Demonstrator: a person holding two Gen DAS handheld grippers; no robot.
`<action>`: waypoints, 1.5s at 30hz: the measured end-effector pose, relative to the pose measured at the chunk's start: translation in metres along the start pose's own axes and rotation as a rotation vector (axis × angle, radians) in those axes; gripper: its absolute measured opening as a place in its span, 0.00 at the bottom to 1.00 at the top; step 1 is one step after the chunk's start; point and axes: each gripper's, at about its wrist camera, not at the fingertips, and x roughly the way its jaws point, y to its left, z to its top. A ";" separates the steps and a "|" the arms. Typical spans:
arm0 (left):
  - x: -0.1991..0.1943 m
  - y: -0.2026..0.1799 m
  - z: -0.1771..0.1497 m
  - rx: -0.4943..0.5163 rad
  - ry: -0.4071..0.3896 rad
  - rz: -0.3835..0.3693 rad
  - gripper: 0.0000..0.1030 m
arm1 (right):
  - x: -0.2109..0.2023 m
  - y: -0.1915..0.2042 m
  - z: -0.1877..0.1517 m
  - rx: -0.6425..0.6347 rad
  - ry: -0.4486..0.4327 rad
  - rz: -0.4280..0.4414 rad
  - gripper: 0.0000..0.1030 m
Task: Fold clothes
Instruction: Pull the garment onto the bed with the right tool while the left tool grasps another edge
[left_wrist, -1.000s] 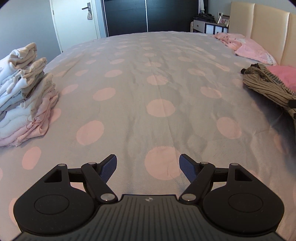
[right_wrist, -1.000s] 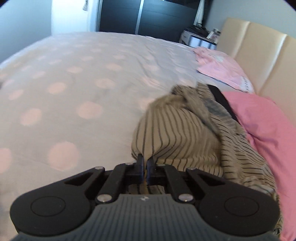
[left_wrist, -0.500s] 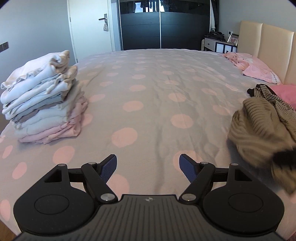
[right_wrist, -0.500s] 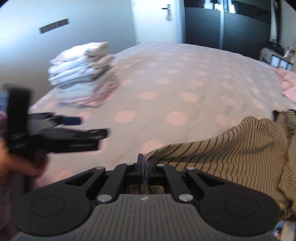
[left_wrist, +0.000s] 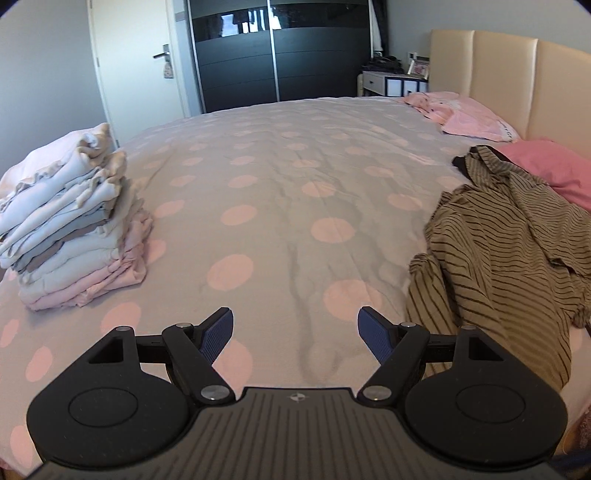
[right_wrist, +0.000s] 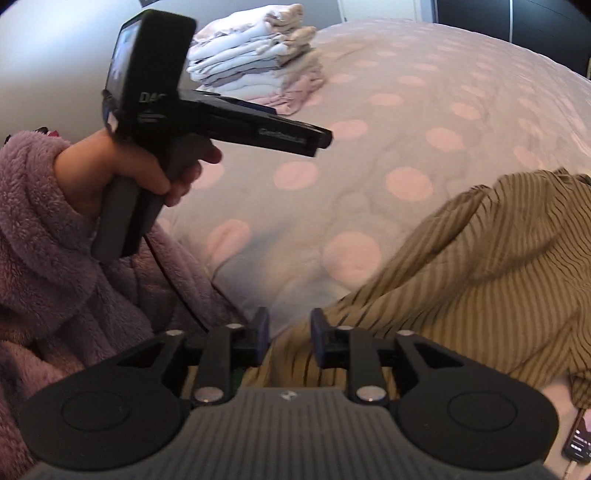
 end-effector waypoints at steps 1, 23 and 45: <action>0.002 -0.002 0.001 0.002 0.003 -0.012 0.72 | -0.004 -0.006 0.000 0.003 -0.001 -0.008 0.32; 0.135 -0.075 0.006 0.004 0.235 -0.225 0.68 | 0.030 -0.353 0.062 0.276 -0.043 -0.521 0.53; 0.155 -0.084 0.008 -0.045 0.266 -0.246 0.09 | 0.043 -0.363 0.098 0.248 -0.106 -0.488 0.08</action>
